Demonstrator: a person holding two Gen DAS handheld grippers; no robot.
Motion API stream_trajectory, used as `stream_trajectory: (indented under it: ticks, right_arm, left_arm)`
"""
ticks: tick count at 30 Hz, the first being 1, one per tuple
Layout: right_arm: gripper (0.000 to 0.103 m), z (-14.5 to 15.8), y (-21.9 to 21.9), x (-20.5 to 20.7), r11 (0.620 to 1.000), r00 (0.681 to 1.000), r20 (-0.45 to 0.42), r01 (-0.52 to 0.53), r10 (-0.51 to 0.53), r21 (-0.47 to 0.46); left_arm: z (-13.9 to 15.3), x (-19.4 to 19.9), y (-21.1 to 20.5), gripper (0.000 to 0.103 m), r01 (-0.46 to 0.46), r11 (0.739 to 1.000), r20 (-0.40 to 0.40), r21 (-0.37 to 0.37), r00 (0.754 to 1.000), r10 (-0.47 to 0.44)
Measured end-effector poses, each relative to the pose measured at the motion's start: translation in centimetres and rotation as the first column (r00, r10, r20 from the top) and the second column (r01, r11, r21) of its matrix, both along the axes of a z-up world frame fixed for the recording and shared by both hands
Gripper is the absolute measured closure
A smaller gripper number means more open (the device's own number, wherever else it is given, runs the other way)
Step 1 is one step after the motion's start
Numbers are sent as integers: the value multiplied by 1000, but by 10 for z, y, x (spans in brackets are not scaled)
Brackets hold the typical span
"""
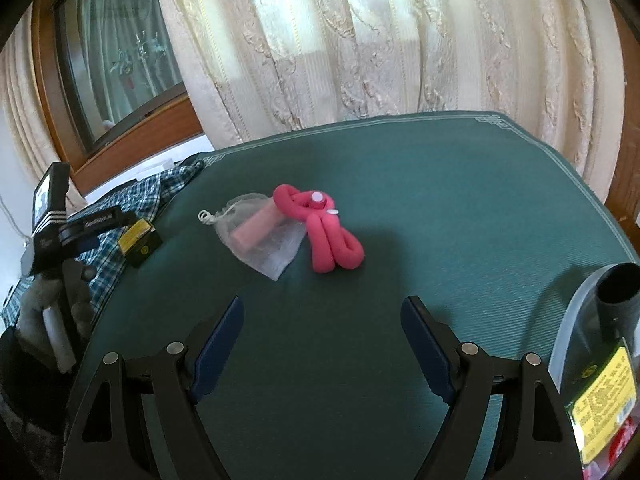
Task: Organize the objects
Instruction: 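Grasp the small yellow box with the left tool while the right tool grasps a pink foam curler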
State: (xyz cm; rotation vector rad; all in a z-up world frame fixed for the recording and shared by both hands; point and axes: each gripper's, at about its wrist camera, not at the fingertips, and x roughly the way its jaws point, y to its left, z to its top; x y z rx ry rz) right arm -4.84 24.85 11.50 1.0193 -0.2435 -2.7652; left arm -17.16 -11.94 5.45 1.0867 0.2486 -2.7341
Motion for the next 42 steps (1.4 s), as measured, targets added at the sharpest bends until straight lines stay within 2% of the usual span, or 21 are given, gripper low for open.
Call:
stream_trajectory:
  ticks: [10, 20, 23, 25, 27, 31, 35, 42]
  right_arm:
    - [21, -6, 7, -1, 999, 1000, 24, 13, -12, -31]
    - [21, -10, 10, -4, 999, 999, 43, 16, -14, -43]
    - [21, -12, 11, -8, 999, 998, 58, 19, -16, -46]
    - [21, -15, 11, -14, 999, 997, 73, 20, -17, -43]
    - [21, -18, 10, -20, 999, 996, 89, 16, -12, -49]
    - [21, -22, 6, -33, 998, 994, 112, 13, -7, -55]
    - [21, -15, 3, -46, 999, 996, 85, 16, -13, -36]
    - [21, -17, -2, -80, 999, 996, 81, 43, -41, -19]
  left_arm:
    - [-21, -21, 5, 0, 65, 996, 74, 58, 995, -69]
    - [-24, -10, 50, 0, 218, 976, 89, -17, 972, -215]
    - [-28, -13, 61, 1, 213, 973, 107, -87, 973, -203]
    - [-31, -17, 62, 1, 198, 974, 114, -108, 976, -186]
    - [-35, -20, 62, 16, 189, 974, 134, -121, 976, -173]
    - [-36, -20, 60, 19, 188, 976, 129, -113, 976, -173]
    - [-33, -15, 55, 20, 167, 980, 104, -108, 982, -156]
    - [-26, 6, 62, 20, 156, 986, 72, -54, 986, -152]
